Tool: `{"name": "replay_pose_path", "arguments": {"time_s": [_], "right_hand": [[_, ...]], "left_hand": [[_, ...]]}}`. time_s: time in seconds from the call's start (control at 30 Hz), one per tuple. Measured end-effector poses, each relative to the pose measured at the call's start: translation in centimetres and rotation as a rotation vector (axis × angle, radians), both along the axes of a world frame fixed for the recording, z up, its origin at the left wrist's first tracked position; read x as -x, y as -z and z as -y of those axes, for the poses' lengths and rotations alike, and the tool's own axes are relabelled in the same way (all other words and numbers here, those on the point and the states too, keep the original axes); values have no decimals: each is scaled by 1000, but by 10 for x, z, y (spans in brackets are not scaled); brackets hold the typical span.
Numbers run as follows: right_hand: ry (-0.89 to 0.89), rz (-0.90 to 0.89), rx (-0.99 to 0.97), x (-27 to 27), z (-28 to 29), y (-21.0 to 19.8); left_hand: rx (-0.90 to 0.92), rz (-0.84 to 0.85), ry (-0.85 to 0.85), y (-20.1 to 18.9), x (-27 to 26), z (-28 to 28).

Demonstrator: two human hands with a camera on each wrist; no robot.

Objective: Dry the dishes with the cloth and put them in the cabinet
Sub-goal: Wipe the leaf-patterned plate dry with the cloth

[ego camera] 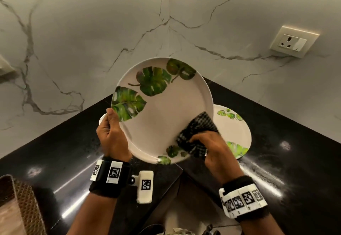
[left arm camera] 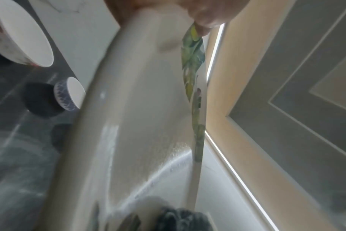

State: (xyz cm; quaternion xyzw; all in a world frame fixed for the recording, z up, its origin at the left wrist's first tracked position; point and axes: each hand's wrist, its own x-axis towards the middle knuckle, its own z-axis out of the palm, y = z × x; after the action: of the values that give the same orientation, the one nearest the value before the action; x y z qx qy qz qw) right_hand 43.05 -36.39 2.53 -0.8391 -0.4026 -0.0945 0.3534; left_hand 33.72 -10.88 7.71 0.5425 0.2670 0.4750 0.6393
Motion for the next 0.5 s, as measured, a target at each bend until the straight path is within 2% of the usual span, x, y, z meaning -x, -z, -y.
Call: {"name": "replay_pose_path", "arguments": {"time_s": [0.1, 0.23, 0.3, 0.4, 0.5], "right_hand": [[235, -49, -84, -19, 11, -18], [284, -20, -144, -33, 3, -57], [218, 36, -126, -25, -12, -67], [5, 20, -106, 6, -42, -63], [-226, -30, -93, 38, -58, -41]], "left_hand": [[-28, -33, 125, -5, 4, 17], [-111, -62, 280, -2, 3, 41], [-171, -81, 335, 3, -1, 49], [-254, -91, 395, 2, -7, 61], [-137, -54, 361, -2, -14, 58]]}}
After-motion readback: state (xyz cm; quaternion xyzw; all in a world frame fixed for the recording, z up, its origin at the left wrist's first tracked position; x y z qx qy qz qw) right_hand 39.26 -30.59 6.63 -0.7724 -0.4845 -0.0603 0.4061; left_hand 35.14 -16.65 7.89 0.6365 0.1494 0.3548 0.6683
